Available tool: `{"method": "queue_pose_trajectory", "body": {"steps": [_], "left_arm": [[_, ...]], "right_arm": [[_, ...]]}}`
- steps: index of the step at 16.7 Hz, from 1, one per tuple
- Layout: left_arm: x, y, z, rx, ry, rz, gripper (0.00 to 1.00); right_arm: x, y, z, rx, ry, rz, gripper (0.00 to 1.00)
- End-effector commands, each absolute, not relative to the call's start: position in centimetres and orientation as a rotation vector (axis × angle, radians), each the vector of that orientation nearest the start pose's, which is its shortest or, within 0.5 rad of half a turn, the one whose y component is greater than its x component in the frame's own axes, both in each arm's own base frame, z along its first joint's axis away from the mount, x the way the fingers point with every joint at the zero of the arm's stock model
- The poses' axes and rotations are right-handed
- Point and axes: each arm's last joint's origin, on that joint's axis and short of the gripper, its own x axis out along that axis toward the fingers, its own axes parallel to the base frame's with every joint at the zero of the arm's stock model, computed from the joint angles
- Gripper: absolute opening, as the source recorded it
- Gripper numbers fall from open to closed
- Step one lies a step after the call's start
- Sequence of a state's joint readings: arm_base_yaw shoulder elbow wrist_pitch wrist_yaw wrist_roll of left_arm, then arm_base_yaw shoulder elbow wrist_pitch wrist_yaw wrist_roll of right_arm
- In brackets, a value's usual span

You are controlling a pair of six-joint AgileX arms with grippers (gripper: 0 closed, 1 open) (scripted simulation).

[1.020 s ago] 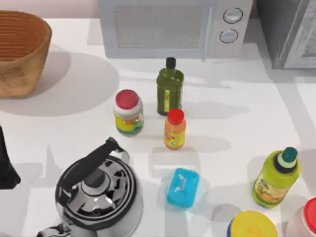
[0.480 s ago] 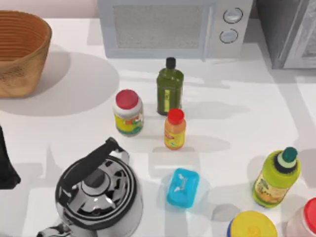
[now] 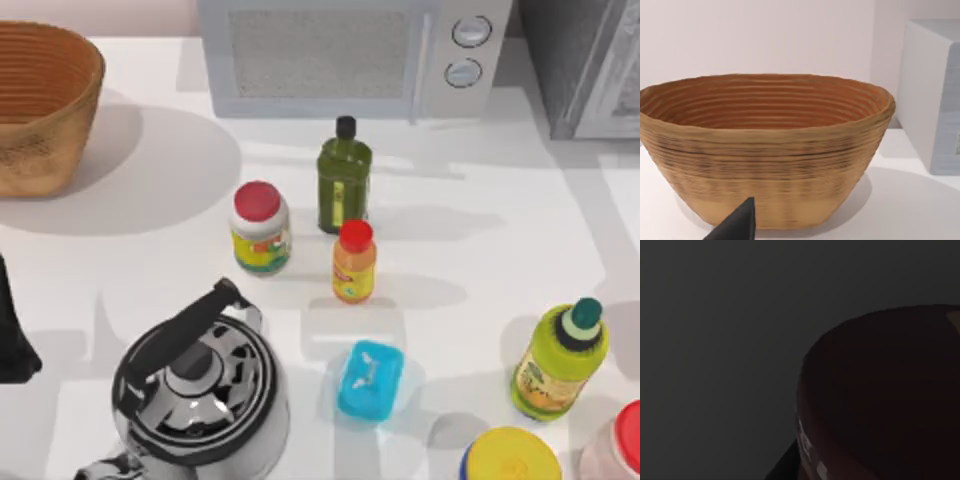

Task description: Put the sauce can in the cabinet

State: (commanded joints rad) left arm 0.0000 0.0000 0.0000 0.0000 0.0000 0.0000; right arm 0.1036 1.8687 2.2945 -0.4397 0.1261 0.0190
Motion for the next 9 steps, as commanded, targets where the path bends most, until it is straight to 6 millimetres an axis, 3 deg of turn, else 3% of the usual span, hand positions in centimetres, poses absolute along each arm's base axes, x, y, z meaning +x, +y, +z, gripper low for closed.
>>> {"method": "queue_pose_trajectory", "body": {"steps": [3, 9], "left_arm": [[10.57, -0.12, 16.0, 0.0, 0.0, 0.0, 1.0], [10.57, -0.12, 16.0, 0.0, 0.0, 0.0, 1.0]], "right_arm": [[39.77, 4.55, 50.73, 0.002, 0.012, -0.002, 0.98], [39.77, 4.55, 50.73, 0.002, 0.012, -0.002, 1.0]]}}
